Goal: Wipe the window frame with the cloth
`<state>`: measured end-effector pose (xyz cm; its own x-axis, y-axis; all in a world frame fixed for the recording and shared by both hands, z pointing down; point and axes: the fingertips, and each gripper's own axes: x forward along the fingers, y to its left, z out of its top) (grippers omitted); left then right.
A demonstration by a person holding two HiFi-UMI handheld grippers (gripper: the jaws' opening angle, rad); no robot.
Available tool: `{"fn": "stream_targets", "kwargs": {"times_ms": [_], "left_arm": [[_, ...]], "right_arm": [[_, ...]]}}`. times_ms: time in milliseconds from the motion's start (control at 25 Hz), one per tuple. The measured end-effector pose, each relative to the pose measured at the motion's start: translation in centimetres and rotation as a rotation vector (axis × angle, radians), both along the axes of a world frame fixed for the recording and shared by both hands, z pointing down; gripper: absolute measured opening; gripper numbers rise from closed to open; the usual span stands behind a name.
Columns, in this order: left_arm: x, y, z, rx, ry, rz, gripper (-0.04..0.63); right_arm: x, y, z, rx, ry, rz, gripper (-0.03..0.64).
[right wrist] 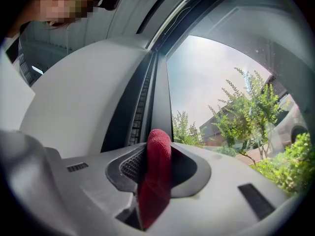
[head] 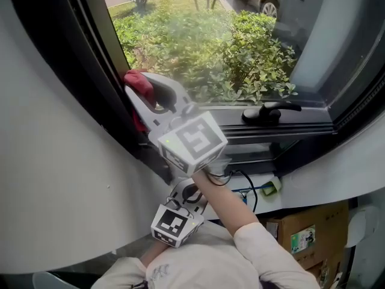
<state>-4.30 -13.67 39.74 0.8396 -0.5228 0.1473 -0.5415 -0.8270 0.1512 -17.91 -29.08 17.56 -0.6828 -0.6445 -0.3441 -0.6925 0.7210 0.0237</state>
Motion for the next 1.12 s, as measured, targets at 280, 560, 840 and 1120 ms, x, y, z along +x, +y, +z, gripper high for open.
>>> {"fn": "stream_targets", "kwargs": {"times_ms": [280,560,840,1120], "left_arm": [[-0.5,-0.1,-0.9,0.02,0.013,0.01,0.009],[-0.5,0.2,-0.7,0.02,0.018,0.027,0.009],[-1.1,0.7,1.7,-0.025,0.001,0.014,0.009],[-1.1,0.6,1.1,-0.022,0.006,0.01,0.009]], "right_arm": [[-0.2,0.0,1.0,0.011,0.055,0.01,0.101],[-0.1,-0.1,1.7,-0.014,0.059,0.026,0.101],[0.0,-0.2,4.0,-0.032,0.059,0.032,0.1],[-0.3,0.1,5.1,-0.003,0.153,0.066,0.1]]}}
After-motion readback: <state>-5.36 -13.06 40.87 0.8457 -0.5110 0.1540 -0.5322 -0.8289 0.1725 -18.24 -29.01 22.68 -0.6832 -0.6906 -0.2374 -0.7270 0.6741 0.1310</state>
